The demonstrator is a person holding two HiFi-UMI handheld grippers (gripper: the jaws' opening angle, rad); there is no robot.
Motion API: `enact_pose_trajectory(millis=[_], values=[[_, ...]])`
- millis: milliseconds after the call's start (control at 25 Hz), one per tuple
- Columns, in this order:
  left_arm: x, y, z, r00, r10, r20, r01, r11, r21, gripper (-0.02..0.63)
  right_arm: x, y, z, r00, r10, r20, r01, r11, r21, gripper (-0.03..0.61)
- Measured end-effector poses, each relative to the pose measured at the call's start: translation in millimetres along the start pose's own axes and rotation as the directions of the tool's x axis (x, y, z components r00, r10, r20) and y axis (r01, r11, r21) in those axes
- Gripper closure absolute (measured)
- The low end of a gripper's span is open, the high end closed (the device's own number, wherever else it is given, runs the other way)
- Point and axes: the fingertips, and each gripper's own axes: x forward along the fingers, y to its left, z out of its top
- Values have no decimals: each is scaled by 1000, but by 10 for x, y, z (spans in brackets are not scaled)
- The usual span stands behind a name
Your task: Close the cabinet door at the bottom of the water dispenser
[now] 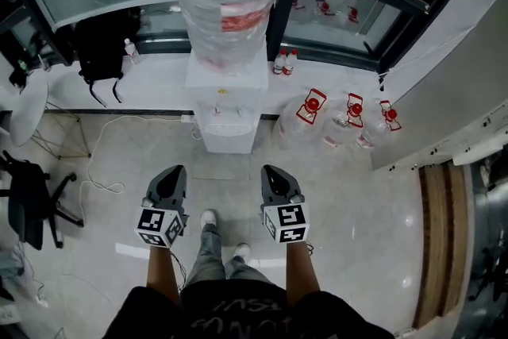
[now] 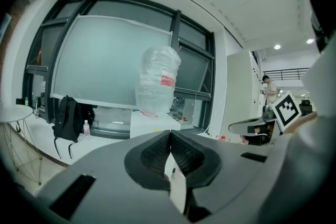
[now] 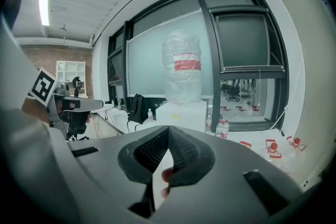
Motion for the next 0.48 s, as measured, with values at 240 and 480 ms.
enact_pose_trajectory(millis=[240, 480], values=[[-206, -29, 305, 999, 8, 47, -8, 1000, 6, 598, -258, -2, 230, 999, -32, 22, 33, 999, -23, 566], [-371, -56, 614, 994, 26, 104, -28, 999, 19, 598, -499, 10, 453, 997, -48, 67, 52, 997, -54, 566]])
